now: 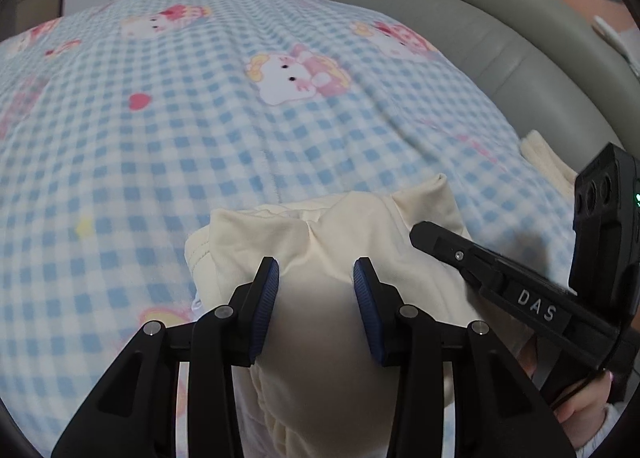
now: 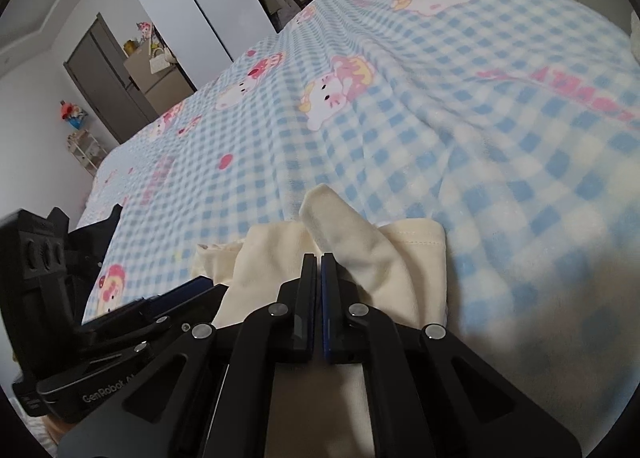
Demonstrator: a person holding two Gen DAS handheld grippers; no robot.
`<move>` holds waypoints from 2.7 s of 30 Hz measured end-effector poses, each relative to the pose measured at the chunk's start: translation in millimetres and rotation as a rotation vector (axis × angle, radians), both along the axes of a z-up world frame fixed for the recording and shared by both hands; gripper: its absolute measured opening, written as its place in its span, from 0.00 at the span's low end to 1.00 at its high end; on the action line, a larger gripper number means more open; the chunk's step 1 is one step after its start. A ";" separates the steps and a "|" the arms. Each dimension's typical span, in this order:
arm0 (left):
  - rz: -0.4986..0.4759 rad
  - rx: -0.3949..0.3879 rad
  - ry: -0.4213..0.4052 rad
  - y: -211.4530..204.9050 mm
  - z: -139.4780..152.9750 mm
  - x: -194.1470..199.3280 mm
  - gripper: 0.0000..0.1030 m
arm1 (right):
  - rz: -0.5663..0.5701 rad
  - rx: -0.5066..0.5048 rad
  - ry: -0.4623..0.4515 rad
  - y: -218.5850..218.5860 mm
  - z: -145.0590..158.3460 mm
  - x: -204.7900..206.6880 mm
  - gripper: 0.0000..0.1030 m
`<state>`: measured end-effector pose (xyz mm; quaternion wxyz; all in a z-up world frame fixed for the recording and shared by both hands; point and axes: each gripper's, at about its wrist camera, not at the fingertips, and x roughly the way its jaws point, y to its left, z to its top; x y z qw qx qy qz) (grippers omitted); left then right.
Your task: Fold clothes
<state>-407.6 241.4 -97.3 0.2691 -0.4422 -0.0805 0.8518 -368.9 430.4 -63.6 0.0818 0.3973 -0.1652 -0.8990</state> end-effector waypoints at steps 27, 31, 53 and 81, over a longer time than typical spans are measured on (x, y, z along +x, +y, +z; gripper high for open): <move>0.487 -0.197 0.223 -300.5 170.5 151.9 0.82 | 0.155 0.213 0.106 -263.2 156.4 119.0 0.99; 0.510 -0.217 0.209 -310.0 168.0 173.9 0.84 | 0.175 0.224 0.111 -285.5 158.9 145.5 0.99; 0.538 -0.271 0.272 -271.5 172.7 378.4 0.88 | 0.091 0.228 0.073 -271.2 157.8 325.9 0.99; 0.581 -0.274 0.204 -268.0 145.0 444.7 0.88 | 0.109 0.246 0.059 -259.9 134.7 387.9 0.99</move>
